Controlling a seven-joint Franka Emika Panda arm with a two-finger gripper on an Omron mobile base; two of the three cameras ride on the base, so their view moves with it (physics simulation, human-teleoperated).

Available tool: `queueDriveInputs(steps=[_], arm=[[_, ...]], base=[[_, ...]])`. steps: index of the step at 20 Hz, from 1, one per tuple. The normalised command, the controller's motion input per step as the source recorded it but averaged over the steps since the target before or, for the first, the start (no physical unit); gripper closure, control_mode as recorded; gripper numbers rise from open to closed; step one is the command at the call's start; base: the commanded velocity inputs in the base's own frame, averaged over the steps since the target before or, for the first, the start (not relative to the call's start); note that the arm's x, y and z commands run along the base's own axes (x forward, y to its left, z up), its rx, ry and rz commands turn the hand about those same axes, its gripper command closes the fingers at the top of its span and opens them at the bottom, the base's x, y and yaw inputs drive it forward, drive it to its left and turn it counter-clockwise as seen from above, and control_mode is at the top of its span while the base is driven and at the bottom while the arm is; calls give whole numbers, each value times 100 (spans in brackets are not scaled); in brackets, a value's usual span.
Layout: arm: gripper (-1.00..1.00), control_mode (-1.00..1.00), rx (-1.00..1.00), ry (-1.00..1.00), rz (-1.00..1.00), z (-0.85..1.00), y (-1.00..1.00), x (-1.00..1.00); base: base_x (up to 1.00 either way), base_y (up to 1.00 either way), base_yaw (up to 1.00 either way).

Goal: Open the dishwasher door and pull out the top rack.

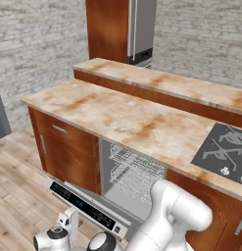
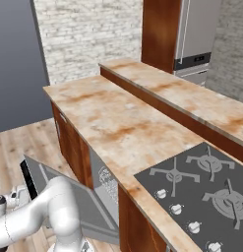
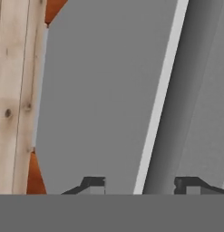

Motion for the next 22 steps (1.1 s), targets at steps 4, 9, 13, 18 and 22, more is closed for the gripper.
queueDriveInputs(steps=[4, 9, 13, 18, 22], arm=[[-100, -100, 0, -6, -7, -7, 47, -68], [-100, -100, 0, -18, -5, 0, 41, -99], [-100, -100, -6, -21, -2, -16, 57, -94], [-100, -100, -5, -28, -2, 20, 44, -86], [-100, -100, 0, -17, -9, 98, 19, -39]], base=[[0, 0, 0], [0, 0, 0], [0, 0, 0], [0, 0, 0], [0, 0, 0]])
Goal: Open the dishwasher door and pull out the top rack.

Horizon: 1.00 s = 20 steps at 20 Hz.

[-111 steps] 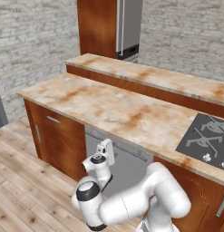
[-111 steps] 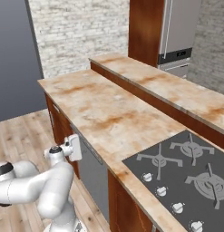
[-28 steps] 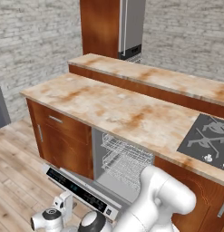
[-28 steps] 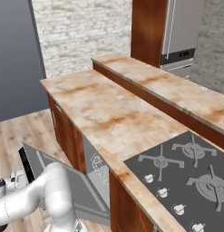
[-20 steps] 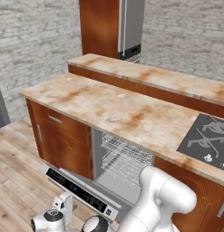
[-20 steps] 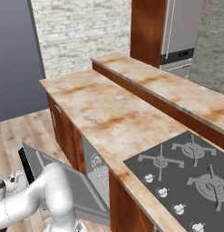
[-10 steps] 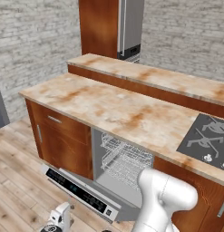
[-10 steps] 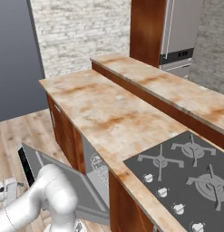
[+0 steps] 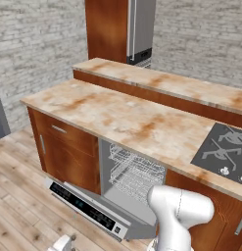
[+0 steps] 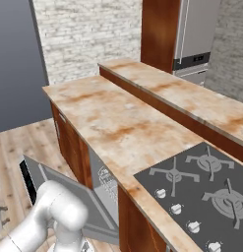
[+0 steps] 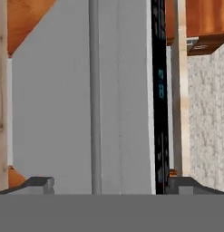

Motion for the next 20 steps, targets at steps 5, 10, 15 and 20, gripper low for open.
queueDriveInputs(steps=[5, 10, 15, 20], arm=[[-100, -100, 3, -2, -15, 100, 9, -4], [-100, -100, 4, 0, -19, 100, 0, 0], [-100, -100, 2, 0, -20, 100, 0, 0], [-100, -100, 2, 0, -21, 91, -16, 0]], base=[[0, 0, 0], [0, 0, 0], [0, 0, 0], [0, 0, 0]])
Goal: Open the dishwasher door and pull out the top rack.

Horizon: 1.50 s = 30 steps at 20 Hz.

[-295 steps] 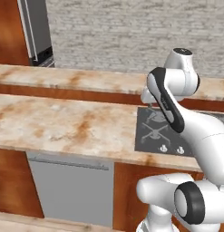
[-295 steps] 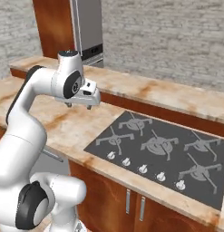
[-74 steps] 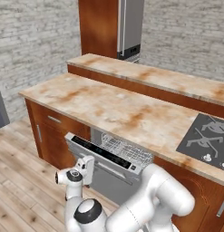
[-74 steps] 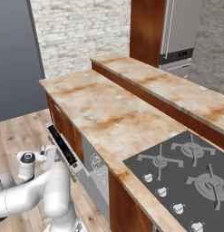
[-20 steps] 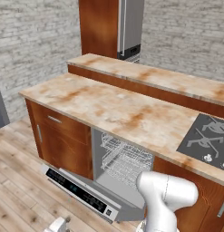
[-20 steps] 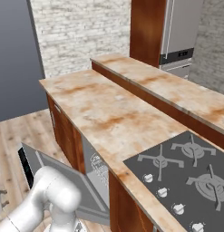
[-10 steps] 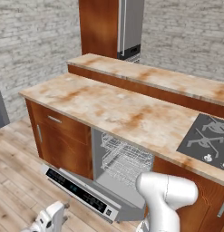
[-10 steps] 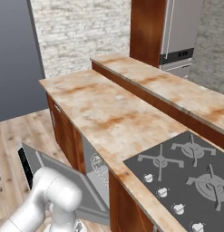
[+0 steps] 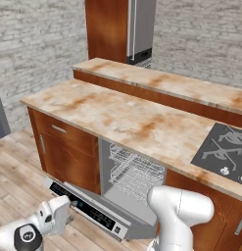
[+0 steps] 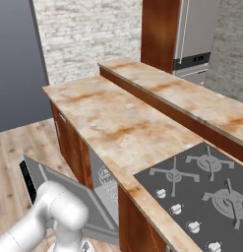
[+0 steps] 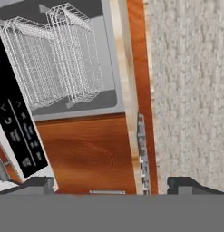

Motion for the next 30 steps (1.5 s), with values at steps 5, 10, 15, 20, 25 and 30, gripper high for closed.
queueDriveInputs(steps=[5, 10, 15, 20, 25, 30], arm=[[-100, -100, 3, 0, -21, 78, -38, 8], [-100, -100, 2, 0, -24, 42, -69, 27], [-100, -100, 3, 1, -23, 18, -85, 34], [-100, -100, 4, 0, -16, 7, -73, 18], [-100, -100, 12, 0, -2, 8, -69, 0], [-100, -100, 25, 0, 5, 7, -62, 1]], base=[[0, 0, 0], [0, 0, 0], [0, 0, 0], [0, 0, 0], [0, 0, 0], [0, 0, 0]])
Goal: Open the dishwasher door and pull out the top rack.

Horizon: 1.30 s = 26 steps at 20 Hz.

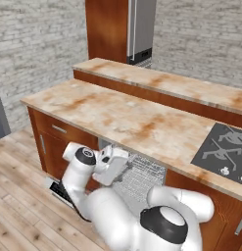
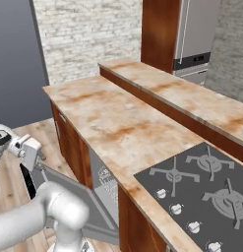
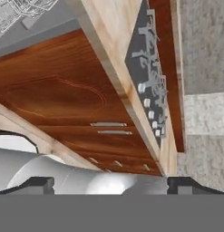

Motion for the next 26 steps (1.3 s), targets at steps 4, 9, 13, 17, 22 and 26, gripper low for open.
queueDriveInputs(steps=[4, 9, 13, 17, 22, 26], arm=[[-100, -100, 31, 0, 23, 0, -58, 5], [-100, -100, 29, -3, 31, 0, -51, 8], [-100, -100, 22, -5, 28, 0, -50, 11], [-100, -100, 24, 0, 21, 0, -39, 34], [-100, -100, 26, 3, 14, 0, -29, 39], [-100, -100, 31, 8, 8, 0, -30, 31]], base=[[0, 0, 0], [0, 0, 0], [0, 0, 0], [0, 0, 0], [0, 0, 0], [0, 0, 0]])
